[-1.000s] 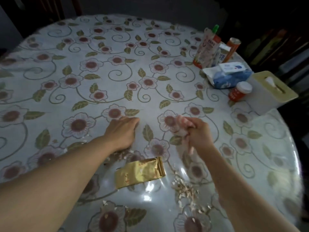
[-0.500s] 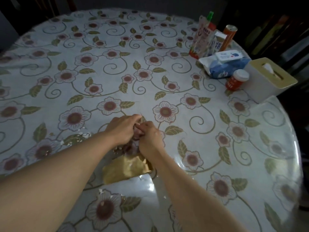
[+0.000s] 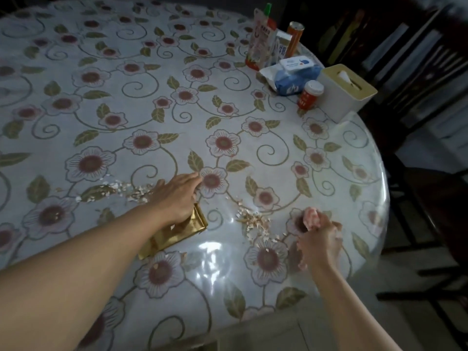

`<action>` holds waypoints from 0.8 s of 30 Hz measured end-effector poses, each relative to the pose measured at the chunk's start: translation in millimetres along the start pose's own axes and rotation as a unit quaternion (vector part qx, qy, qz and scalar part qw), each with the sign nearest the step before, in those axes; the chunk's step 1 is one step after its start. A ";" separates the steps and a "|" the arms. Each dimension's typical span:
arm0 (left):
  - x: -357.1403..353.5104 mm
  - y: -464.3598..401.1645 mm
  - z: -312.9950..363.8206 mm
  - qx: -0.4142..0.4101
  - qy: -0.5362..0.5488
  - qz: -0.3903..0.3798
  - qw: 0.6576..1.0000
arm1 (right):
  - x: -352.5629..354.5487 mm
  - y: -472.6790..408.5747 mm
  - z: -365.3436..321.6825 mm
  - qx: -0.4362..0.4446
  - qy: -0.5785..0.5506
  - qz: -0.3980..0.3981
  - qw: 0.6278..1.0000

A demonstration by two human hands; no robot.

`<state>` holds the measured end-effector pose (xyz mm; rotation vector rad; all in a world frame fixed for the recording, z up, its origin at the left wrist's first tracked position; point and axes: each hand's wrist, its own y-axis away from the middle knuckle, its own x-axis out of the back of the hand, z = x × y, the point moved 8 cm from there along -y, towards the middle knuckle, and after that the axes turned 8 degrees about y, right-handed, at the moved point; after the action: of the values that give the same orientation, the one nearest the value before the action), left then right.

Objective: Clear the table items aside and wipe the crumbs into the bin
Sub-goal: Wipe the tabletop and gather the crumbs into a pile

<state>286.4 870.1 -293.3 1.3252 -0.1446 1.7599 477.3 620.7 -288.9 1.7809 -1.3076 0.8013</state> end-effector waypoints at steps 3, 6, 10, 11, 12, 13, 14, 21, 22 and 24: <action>-3.7 1.7 -2.3 -0.006 -0.006 0.005 1.000 | -7.3 24.4 -1.7 0.015 -0.006 0.041 0.999; -5.6 1.1 -5.0 -0.012 -0.001 0.010 1.000 | -28.2 44.1 -26.5 0.051 0.033 0.054 0.997; -8.0 -0.9 -6.4 -0.020 0.000 0.015 1.000 | -55.3 68.4 -58.7 0.070 0.008 0.032 0.997; -9.0 -1.1 -6.9 -0.023 -0.002 0.014 1.000 | -61.5 73.2 -65.2 0.072 0.004 0.028 0.997; -8.7 -1.3 -7.4 -0.025 -0.002 0.014 1.000 | -66.6 76.9 -70.6 0.071 -0.002 0.024 0.997; -8.2 -1.5 -7.5 -0.027 0.003 0.013 1.000 | -69.8 79.5 -74.4 0.070 -0.004 0.022 0.997; -6.7 -1.4 -7.6 -0.030 0.011 0.010 0.999 | -73.1 81.4 -77.3 0.072 0.005 0.020 0.997; 1.9 12.0 -13.7 -0.037 0.023 -0.006 0.999 | -105.1 126.1 -117.7 0.130 -0.023 -0.064 0.989; 6.1 15.6 -15.7 -0.036 0.017 0.004 0.999 | -112.1 137.7 -130.0 0.154 -0.044 -0.091 0.983; 18.9 26.7 -24.9 -0.025 0.000 0.030 0.999 | -122.4 161.0 -152.7 0.191 -0.102 -0.164 0.962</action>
<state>249.6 879.4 -277.6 1.2967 -0.2295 1.7945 282.2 782.2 -279.3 2.3654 -0.9845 0.7302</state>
